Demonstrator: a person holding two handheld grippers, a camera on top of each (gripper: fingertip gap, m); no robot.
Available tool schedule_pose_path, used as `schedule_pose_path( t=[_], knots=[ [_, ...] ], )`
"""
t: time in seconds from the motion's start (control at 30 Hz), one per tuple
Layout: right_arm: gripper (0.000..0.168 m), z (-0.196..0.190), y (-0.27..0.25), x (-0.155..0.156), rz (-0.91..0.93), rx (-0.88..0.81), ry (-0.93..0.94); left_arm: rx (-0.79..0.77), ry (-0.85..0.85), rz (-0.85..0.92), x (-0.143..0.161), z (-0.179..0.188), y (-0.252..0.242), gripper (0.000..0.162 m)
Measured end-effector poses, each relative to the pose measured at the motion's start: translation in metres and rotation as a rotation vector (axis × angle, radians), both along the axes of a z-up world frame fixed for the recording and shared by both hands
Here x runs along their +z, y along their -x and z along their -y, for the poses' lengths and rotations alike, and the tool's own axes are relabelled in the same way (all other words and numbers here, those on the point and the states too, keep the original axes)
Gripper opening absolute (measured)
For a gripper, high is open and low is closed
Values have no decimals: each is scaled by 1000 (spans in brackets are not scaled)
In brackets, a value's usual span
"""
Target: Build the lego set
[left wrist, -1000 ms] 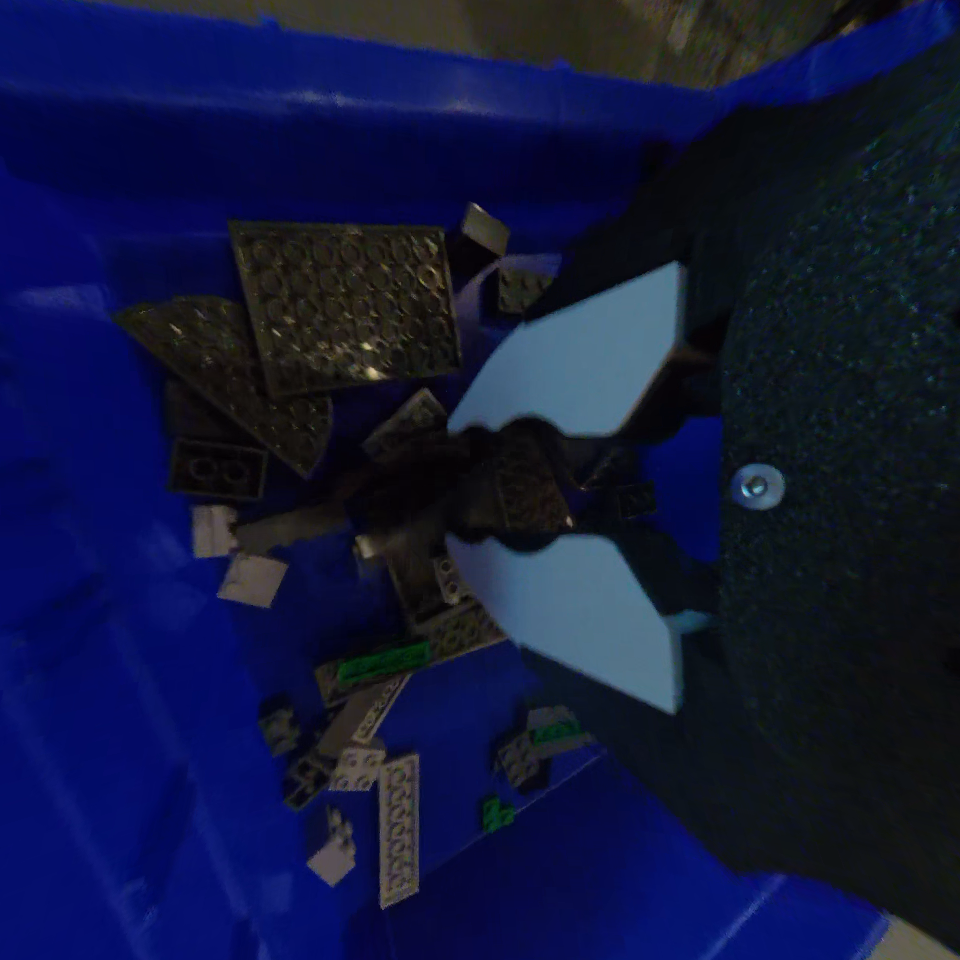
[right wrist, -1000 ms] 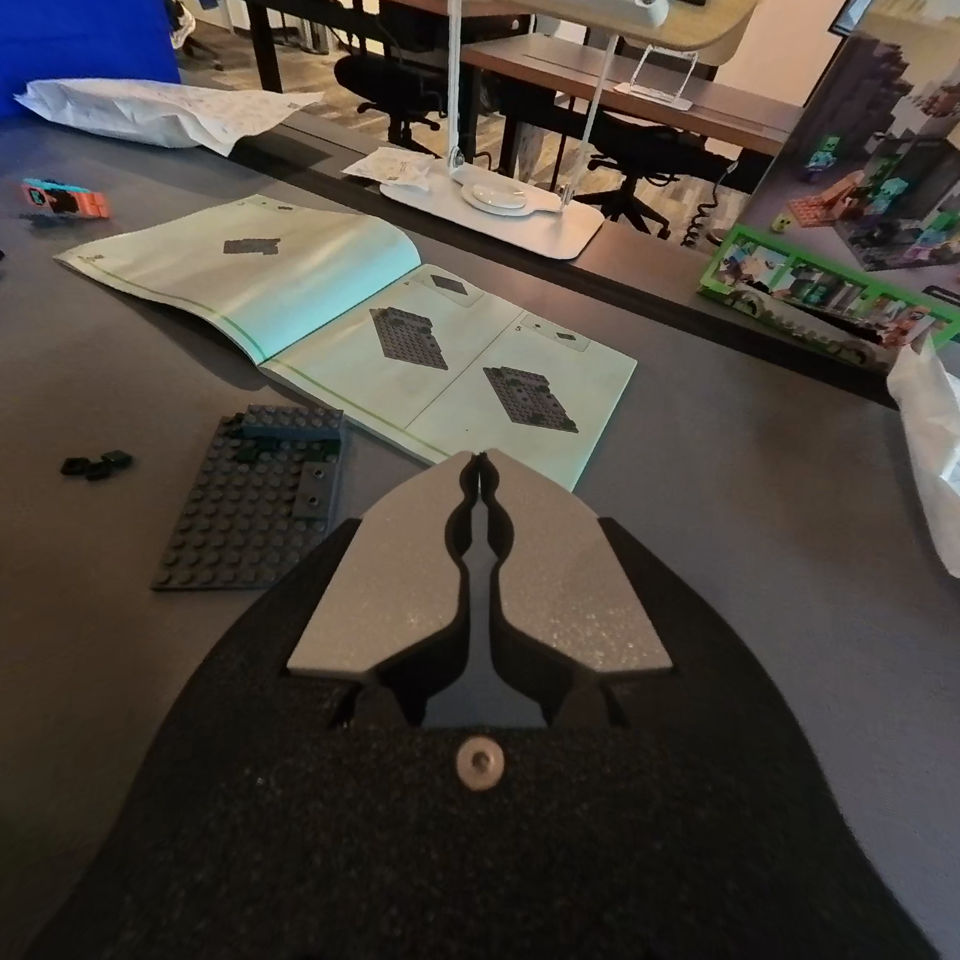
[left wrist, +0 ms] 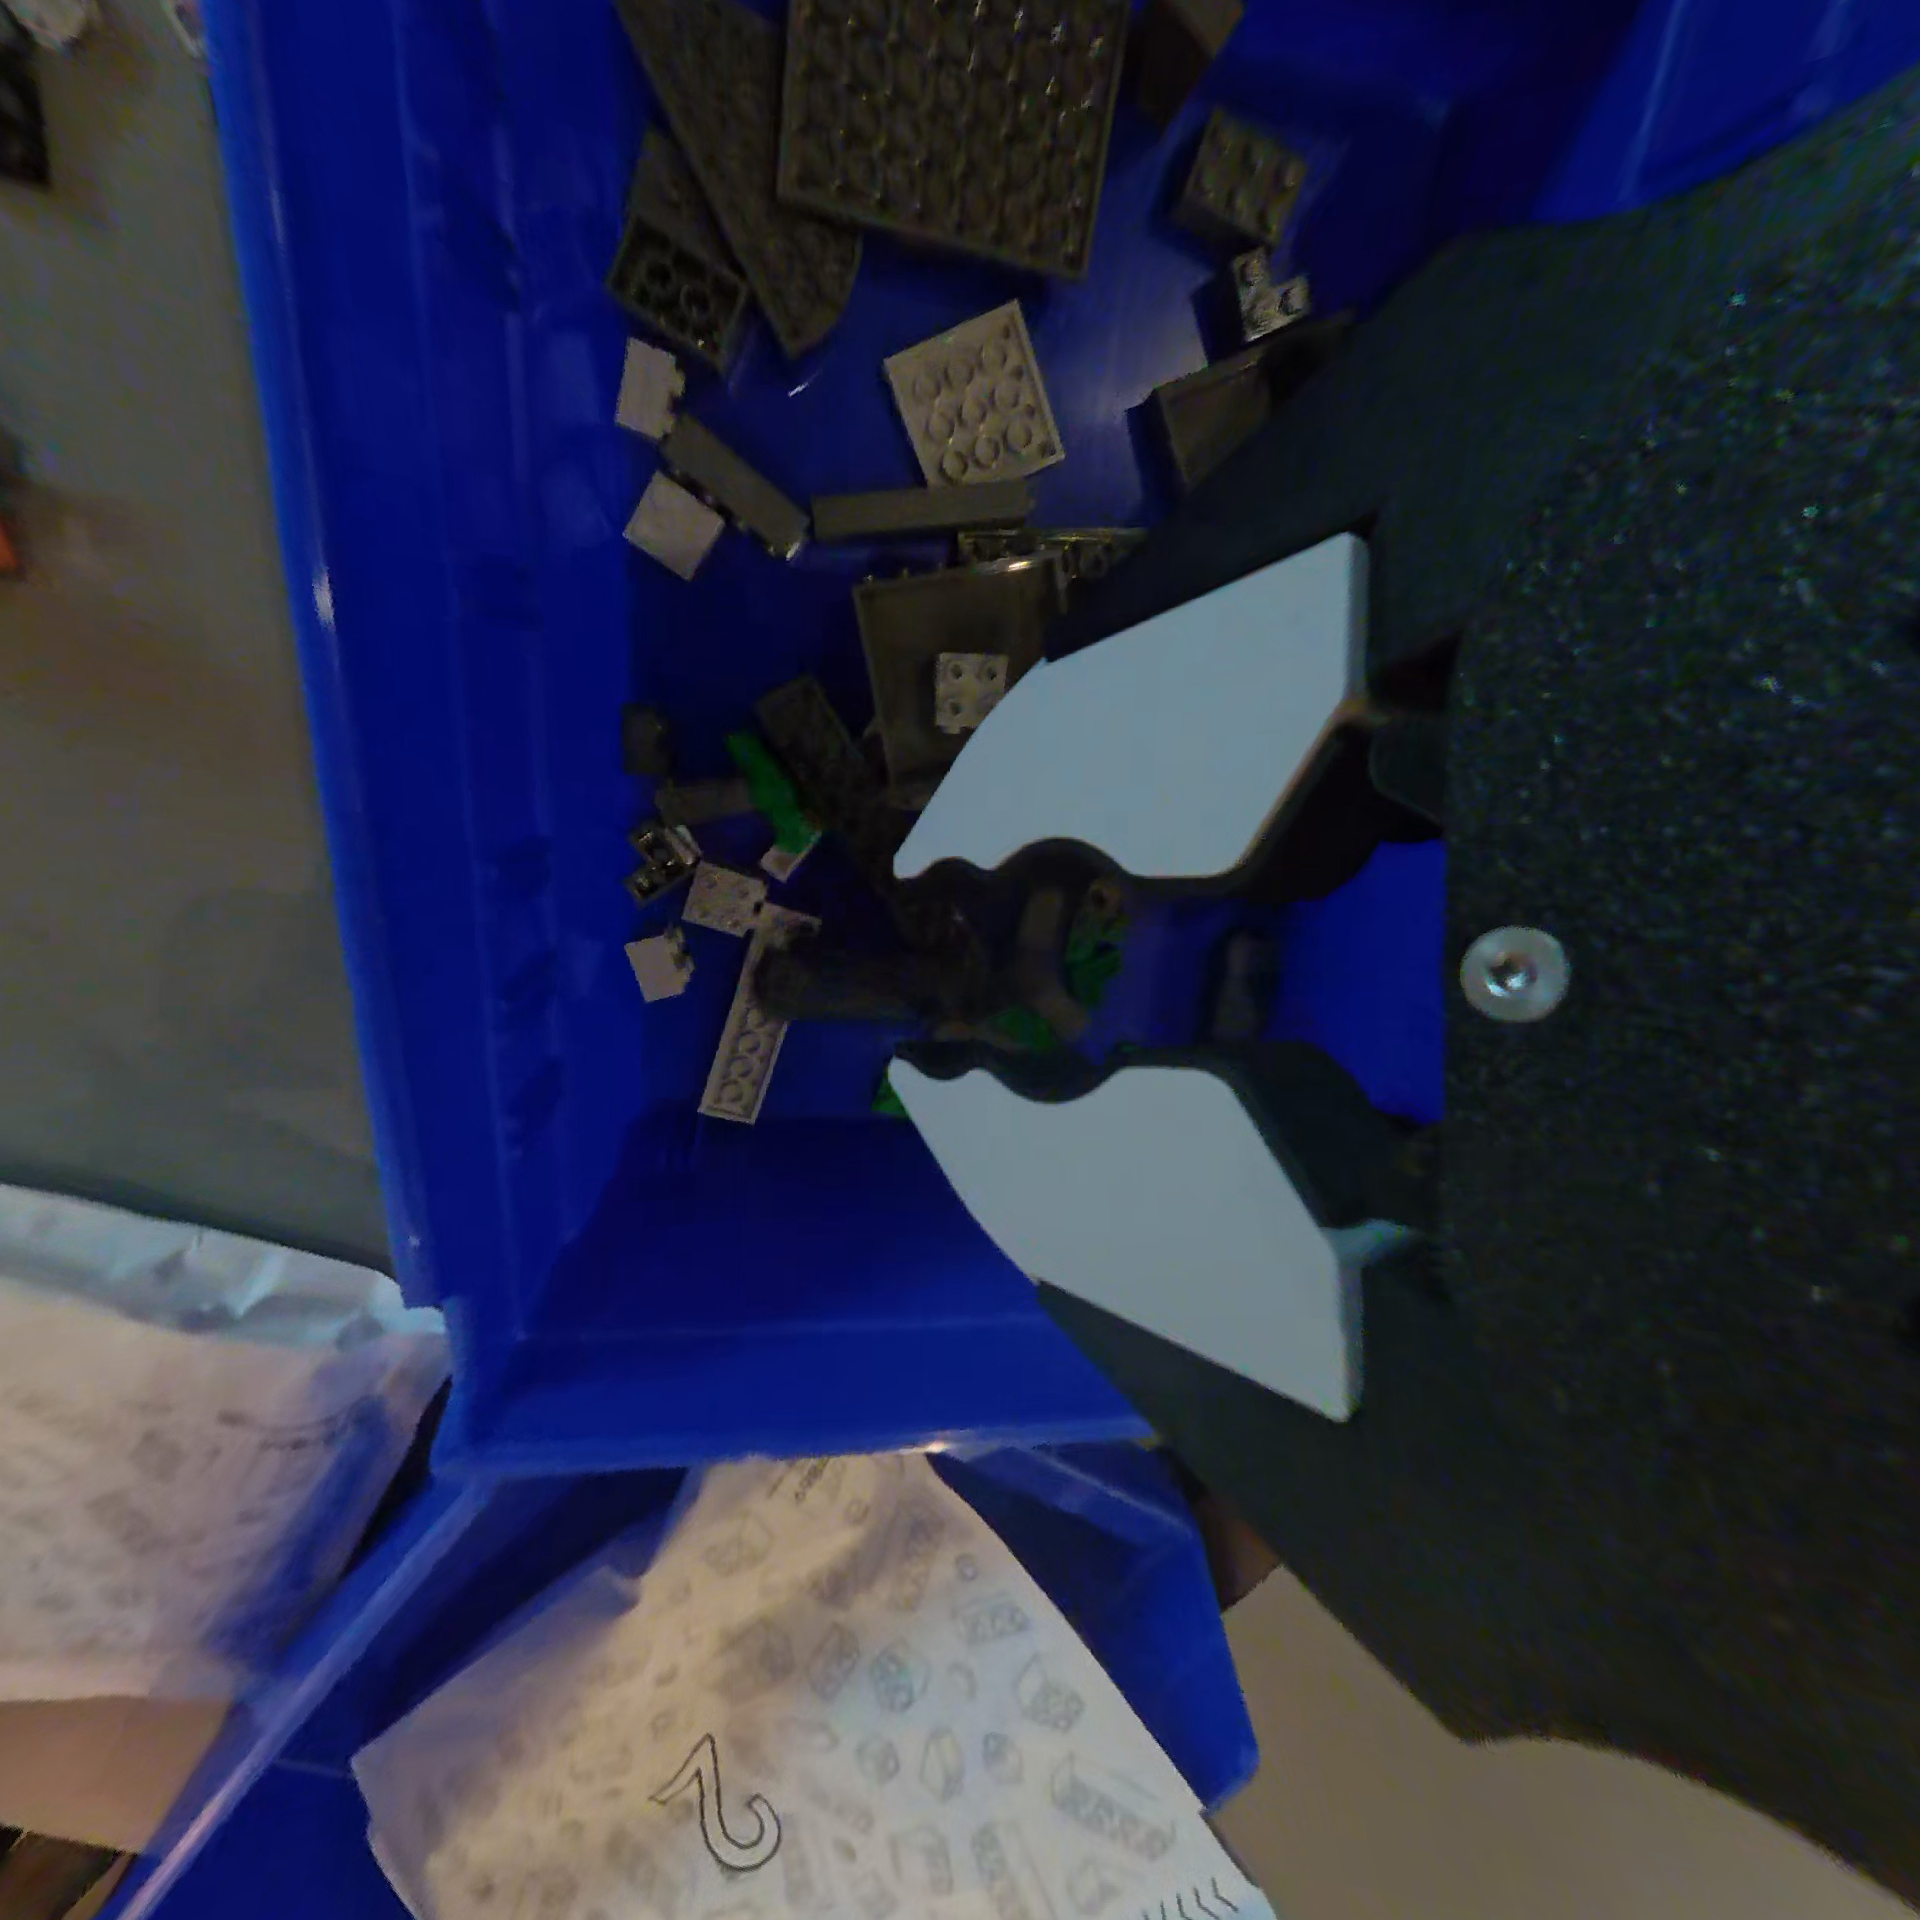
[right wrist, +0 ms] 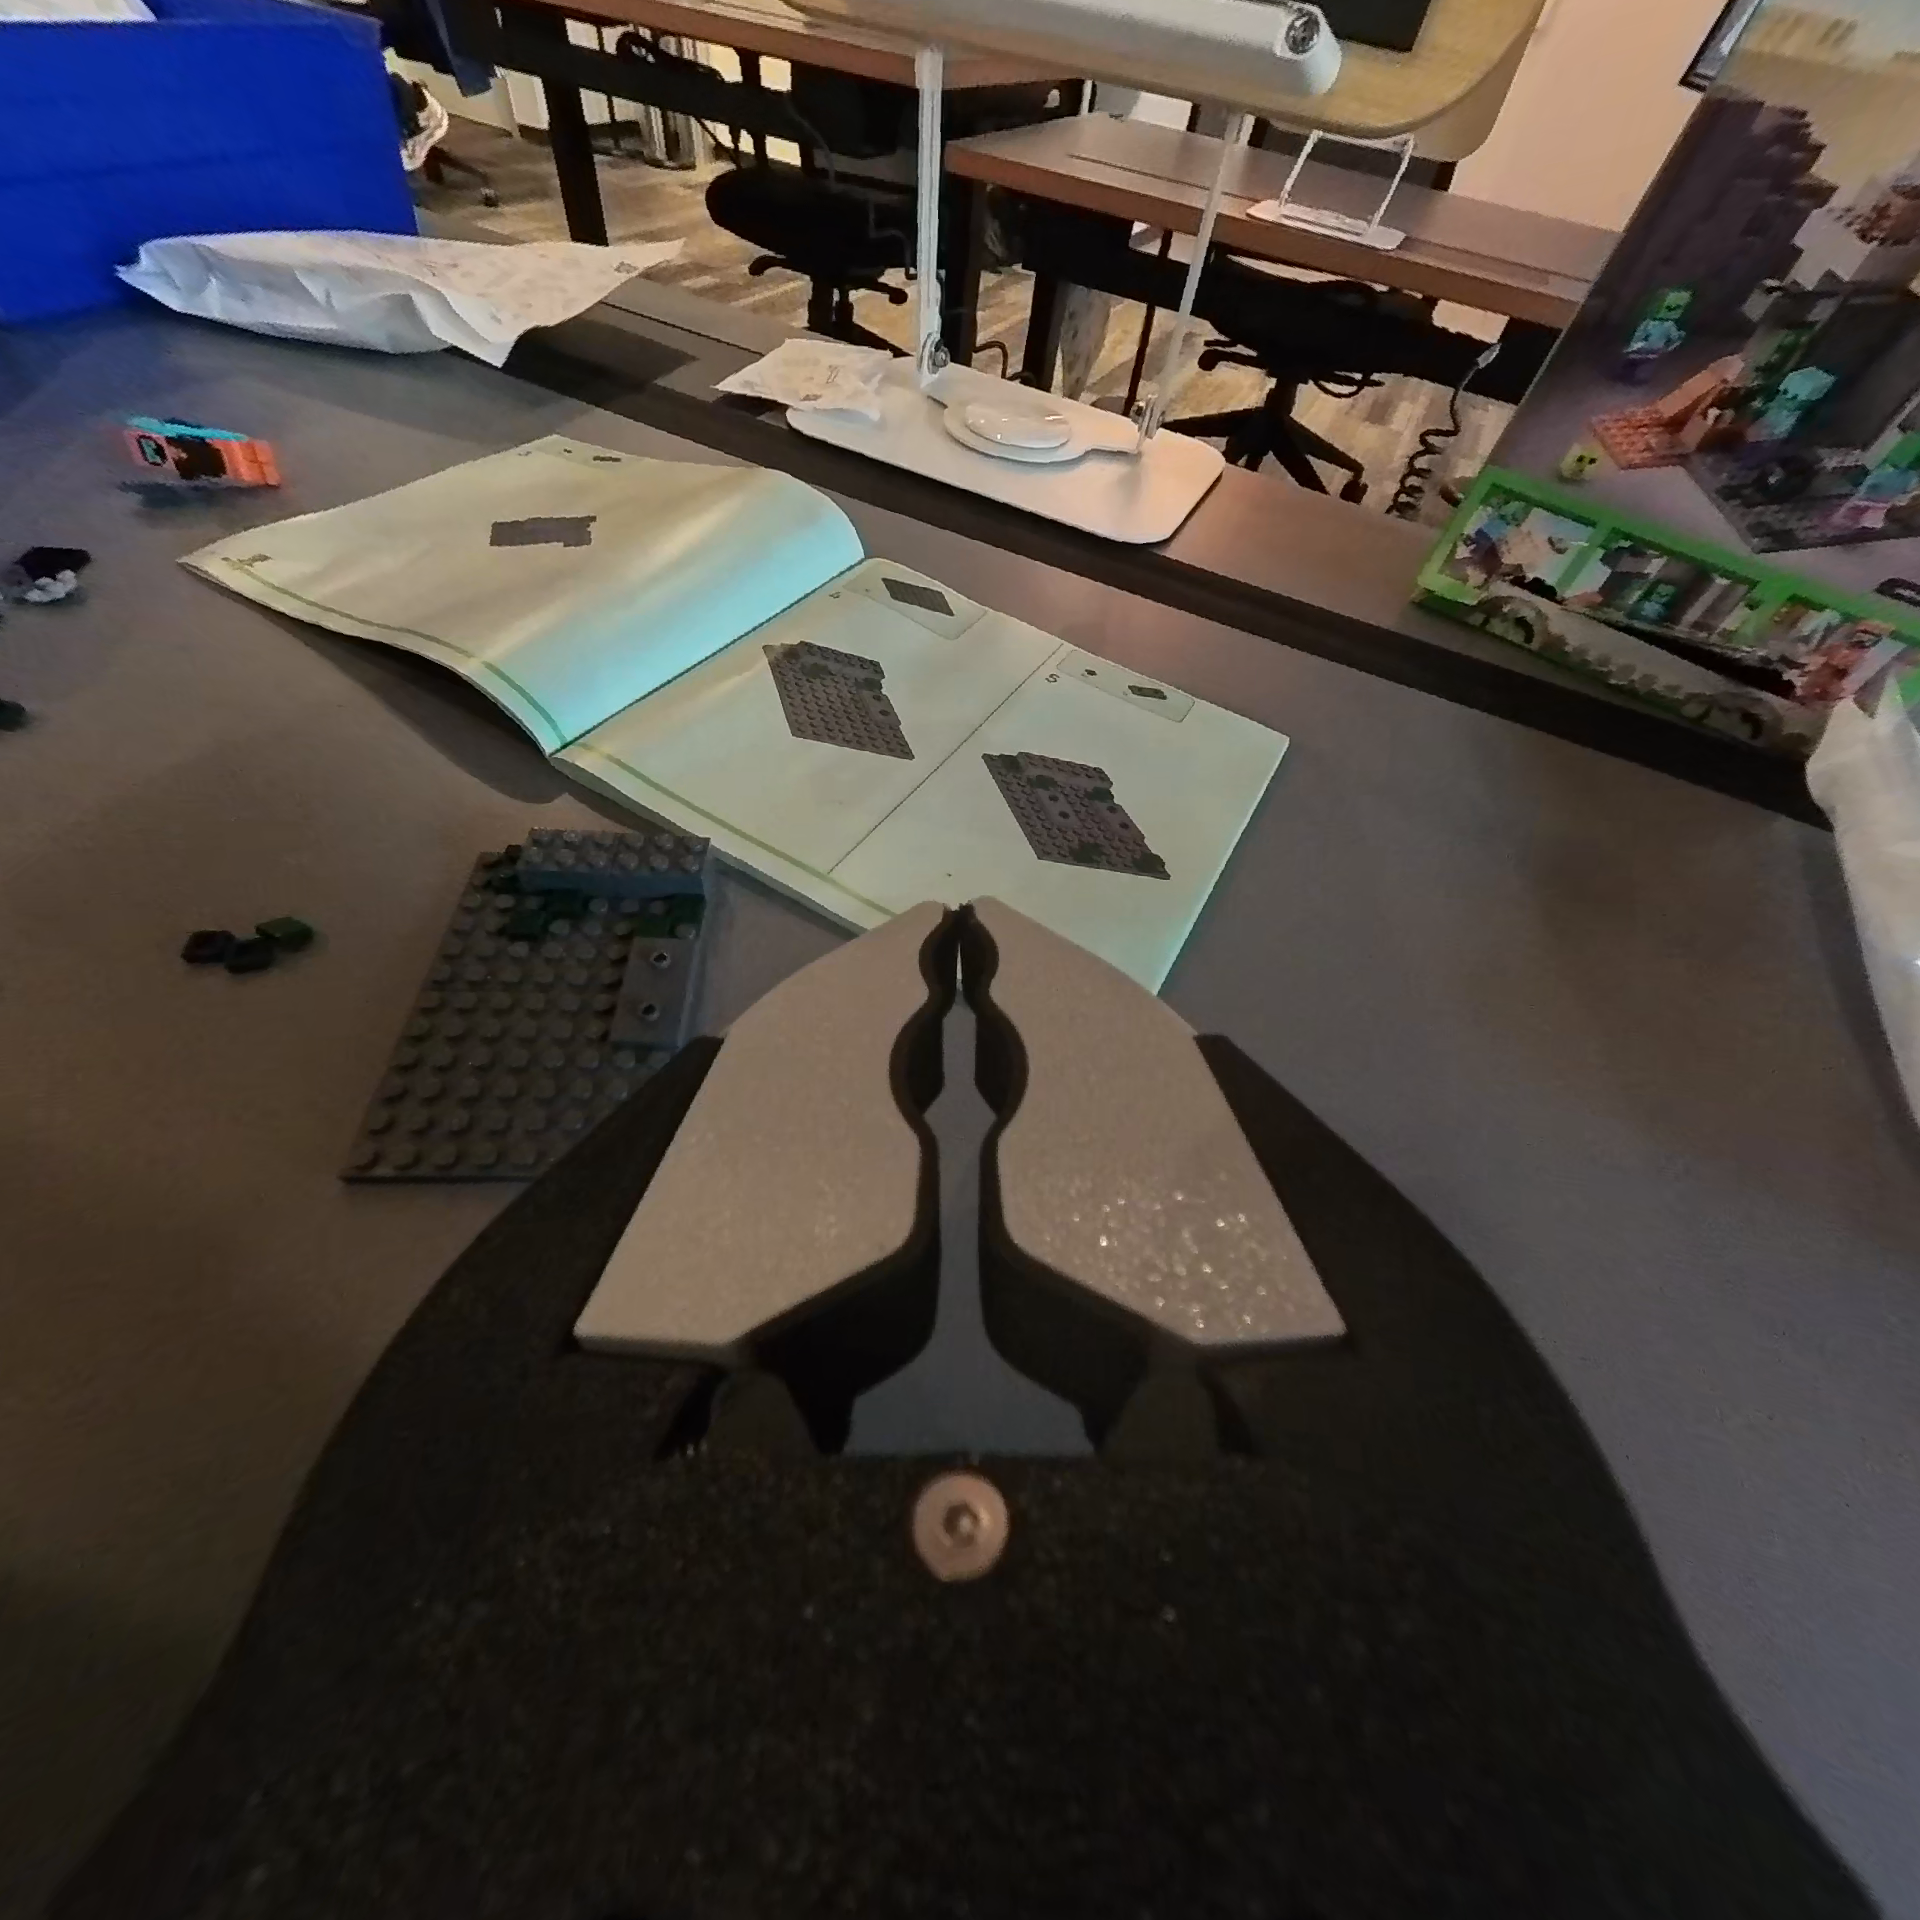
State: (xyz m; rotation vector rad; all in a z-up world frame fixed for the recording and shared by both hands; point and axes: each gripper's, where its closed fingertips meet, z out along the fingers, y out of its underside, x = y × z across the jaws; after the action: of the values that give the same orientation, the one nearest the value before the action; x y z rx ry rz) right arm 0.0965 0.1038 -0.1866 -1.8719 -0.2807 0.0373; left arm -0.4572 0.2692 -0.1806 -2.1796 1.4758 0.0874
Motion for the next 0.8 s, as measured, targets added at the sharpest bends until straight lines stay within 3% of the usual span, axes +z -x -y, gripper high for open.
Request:
schedule_pose_path(
  t=[0.33,0.67,0.8],
  knots=[
    [0,0,2,1,-5,13,-3,-38,218,-273,-24,51,49,31],
    [0,3,0,4,-22,12,-18,-29,482,-512,-69,57,81,31],
    [0,3,0,4,-27,13,-12,-13,537,-541,-75,56,84,22]
  ],
)
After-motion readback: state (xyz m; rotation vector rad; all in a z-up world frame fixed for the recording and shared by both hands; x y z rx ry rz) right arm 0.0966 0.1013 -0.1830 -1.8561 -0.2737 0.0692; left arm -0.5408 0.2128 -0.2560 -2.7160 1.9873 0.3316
